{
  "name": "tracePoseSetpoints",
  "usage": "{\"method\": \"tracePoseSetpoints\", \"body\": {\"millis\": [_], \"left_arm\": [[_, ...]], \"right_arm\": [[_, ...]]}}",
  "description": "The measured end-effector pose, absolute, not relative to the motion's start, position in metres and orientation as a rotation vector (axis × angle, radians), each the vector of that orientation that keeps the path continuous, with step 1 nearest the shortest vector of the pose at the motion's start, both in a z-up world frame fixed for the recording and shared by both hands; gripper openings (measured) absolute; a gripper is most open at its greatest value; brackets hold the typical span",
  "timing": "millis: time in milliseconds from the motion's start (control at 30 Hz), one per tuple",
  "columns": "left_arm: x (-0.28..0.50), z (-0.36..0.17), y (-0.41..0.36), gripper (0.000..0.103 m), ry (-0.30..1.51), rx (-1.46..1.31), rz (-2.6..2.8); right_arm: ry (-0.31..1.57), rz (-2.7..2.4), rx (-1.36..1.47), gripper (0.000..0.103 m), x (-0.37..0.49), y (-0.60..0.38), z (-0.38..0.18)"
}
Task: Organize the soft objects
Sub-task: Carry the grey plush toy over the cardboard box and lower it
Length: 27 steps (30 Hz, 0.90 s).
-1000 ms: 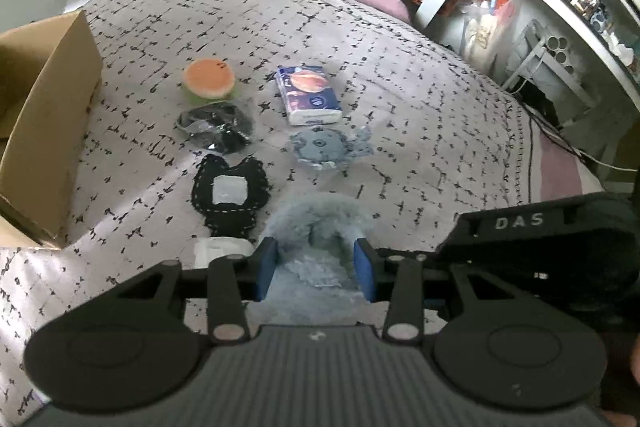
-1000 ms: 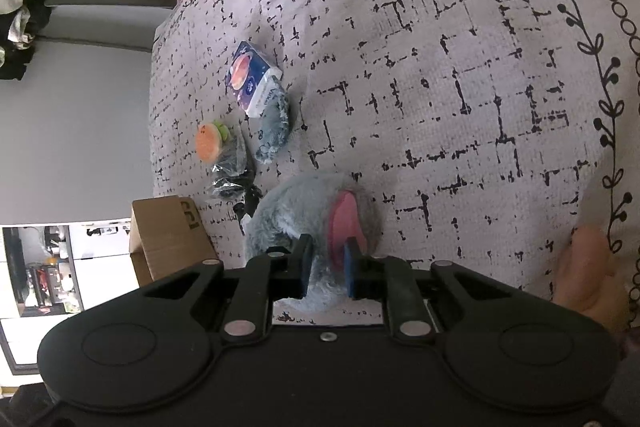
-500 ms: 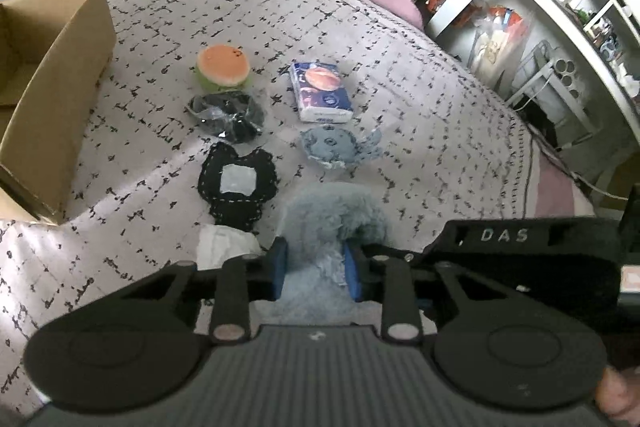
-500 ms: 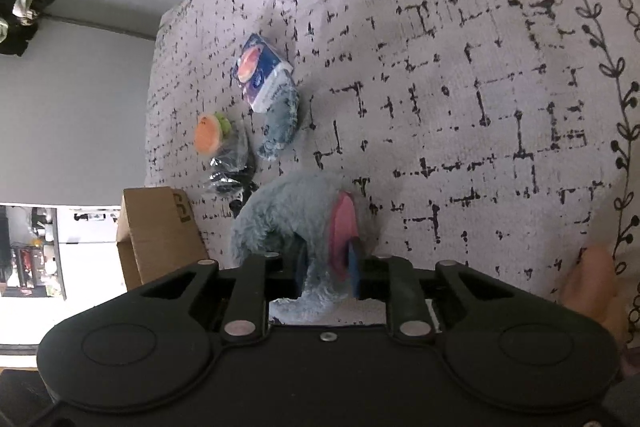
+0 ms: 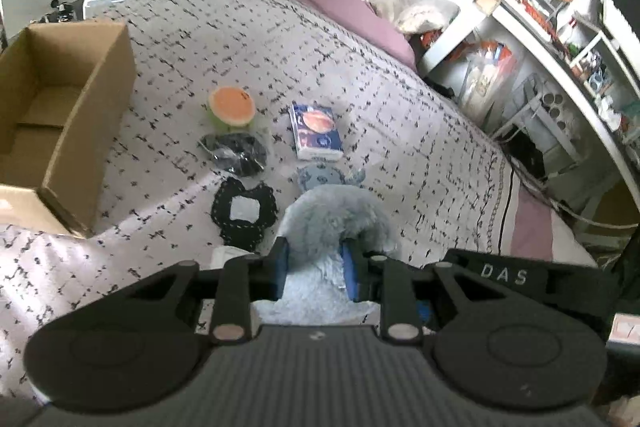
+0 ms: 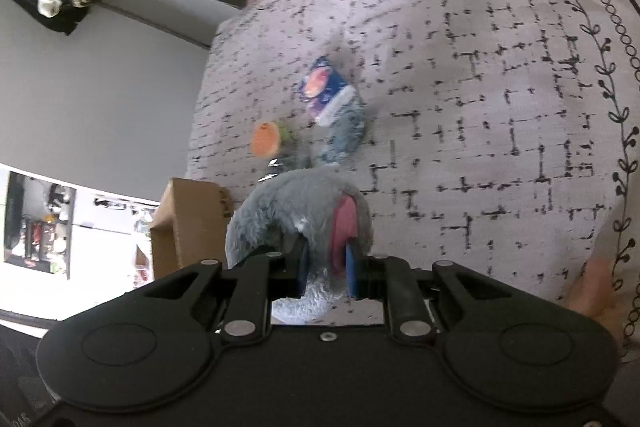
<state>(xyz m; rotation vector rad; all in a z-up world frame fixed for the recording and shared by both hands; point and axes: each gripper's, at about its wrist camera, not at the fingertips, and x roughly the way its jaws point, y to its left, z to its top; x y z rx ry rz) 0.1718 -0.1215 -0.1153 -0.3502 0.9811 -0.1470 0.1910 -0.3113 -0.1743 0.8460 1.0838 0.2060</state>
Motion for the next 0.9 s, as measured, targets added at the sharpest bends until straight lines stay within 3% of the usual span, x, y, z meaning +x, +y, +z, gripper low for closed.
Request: {"method": "tracePoseSetpoints", "body": {"millis": [900], "left_arm": [[0.154, -0.046, -0.028, 0.026, 0.810, -0.425, -0.061]], "right_arm": [[0.966, 0.396, 0.733, 0.018, 0.200, -0.217, -0.101]]}}
